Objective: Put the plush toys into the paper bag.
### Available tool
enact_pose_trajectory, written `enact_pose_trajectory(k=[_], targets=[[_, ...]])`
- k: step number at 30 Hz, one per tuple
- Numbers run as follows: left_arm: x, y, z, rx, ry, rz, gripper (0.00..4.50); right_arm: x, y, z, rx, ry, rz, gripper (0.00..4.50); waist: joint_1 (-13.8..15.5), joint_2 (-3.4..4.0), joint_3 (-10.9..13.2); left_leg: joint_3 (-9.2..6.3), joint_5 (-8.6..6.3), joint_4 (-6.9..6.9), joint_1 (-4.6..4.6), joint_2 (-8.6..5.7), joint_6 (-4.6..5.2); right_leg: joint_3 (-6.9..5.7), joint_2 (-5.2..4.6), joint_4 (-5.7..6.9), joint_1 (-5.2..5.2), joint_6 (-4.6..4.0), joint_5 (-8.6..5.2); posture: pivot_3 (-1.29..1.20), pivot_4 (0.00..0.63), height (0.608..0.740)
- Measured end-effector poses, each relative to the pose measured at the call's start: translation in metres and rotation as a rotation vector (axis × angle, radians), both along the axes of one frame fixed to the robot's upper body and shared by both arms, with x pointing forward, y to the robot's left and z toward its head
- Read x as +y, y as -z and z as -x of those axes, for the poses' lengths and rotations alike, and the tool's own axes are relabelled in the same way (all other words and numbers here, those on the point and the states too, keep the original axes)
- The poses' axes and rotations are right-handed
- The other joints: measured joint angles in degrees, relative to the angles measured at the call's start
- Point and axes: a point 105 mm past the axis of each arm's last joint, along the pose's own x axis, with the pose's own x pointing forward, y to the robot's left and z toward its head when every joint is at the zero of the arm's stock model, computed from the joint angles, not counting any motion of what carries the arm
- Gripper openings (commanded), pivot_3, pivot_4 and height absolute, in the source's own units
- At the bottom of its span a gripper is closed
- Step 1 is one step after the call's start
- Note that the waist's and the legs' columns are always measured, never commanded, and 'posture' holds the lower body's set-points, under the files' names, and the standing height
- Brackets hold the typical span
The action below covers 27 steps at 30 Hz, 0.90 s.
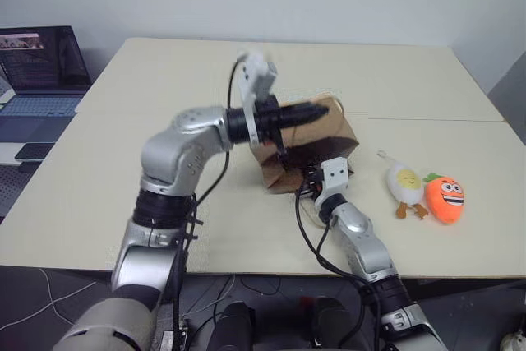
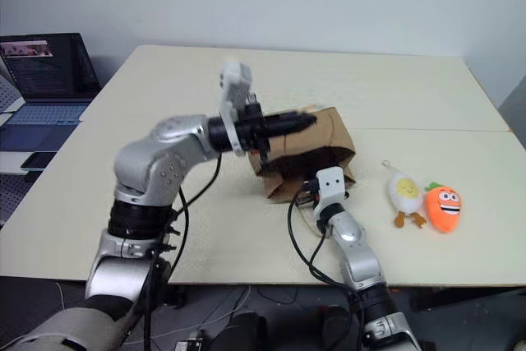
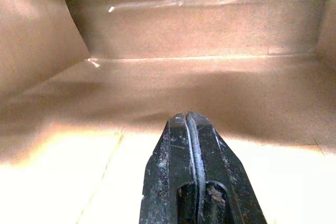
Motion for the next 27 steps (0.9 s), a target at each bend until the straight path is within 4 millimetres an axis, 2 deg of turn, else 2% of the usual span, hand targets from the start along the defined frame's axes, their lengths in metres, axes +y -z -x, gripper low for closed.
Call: enact_pose_trajectory(k=[5,10,12,14,17,19,22,27], targets=[[0.006,-0.032,-0.006,-0.124,-0.049,-0.006,0.00,0.004,0.000,0.001,0.004,-0.008,-0.009,0.02,-0.1,0.00,0.0,0.00,0.00,-0.06,0.01,0.04,0.00,0.00,0.06,0.01,-0.02,0.00,0.00,0.00,0.150,0.740],[0.008,-0.037,-0.007,-0.170,-0.054,-0.016,0.00,0.002,0.000,0.000,0.002,-0.018,0.000,0.02,-0.2,0.00,0.0,-0.01,0.00,-0.08,0.02,0.05,0.00,0.00,0.06,0.02,-0.03,-0.01,0.00,0.00,0.150,0.740],[0.007,-0.034,-0.006,-0.180,-0.053,-0.031,0.00,0.001,0.001,0.000,0.003,-0.032,0.011,0.02,-0.3,0.00,0.0,-0.01,0.00,-0.08,0.02,0.05,0.00,0.03,0.06,0.02,-0.02,-0.01,0.00,0.00,0.150,0.740],[0.005,-0.022,-0.006,-0.159,-0.044,-0.053,0.00,0.001,0.000,0.000,0.002,-0.048,0.018,0.02,-0.4,0.00,0.0,-0.01,0.00,-0.07,0.03,0.05,0.00,0.04,0.06,0.03,-0.02,-0.01,0.00,0.00,0.150,0.740],[-0.001,-0.001,-0.005,-0.105,-0.027,-0.060,0.00,0.006,-0.002,0.004,0.012,-0.144,0.038,0.02,-0.4,0.00,0.0,-0.02,0.00,-0.06,-0.02,0.05,0.00,0.03,0.06,0.03,-0.05,-0.01,0.00,0.00,0.150,0.740],[-0.005,0.003,-0.003,-0.094,-0.019,-0.055,0.00,0.007,-0.004,0.008,0.007,-0.209,0.070,0.02,-0.4,0.00,0.0,-0.03,0.00,-0.07,-0.09,0.05,0.00,0.02,0.05,0.01,-0.09,-0.01,0.00,0.00,0.150,0.740],[-0.011,0.003,0.004,-0.104,0.001,-0.053,0.00,0.011,-0.018,0.019,-0.017,-0.328,0.123,0.02,-0.3,0.00,0.0,-0.05,-0.01,-0.07,-0.15,0.05,0.00,-0.01,0.05,0.00,-0.12,-0.01,0.00,0.00,0.150,0.740],[-0.014,0.008,0.007,-0.092,0.005,-0.050,0.00,0.001,-0.046,0.033,-0.043,-0.424,0.192,0.02,0.0,0.00,0.0,-0.08,-0.01,-0.05,-0.18,0.03,0.00,-0.03,0.04,-0.01,-0.11,0.00,0.00,0.00,0.150,0.740]])
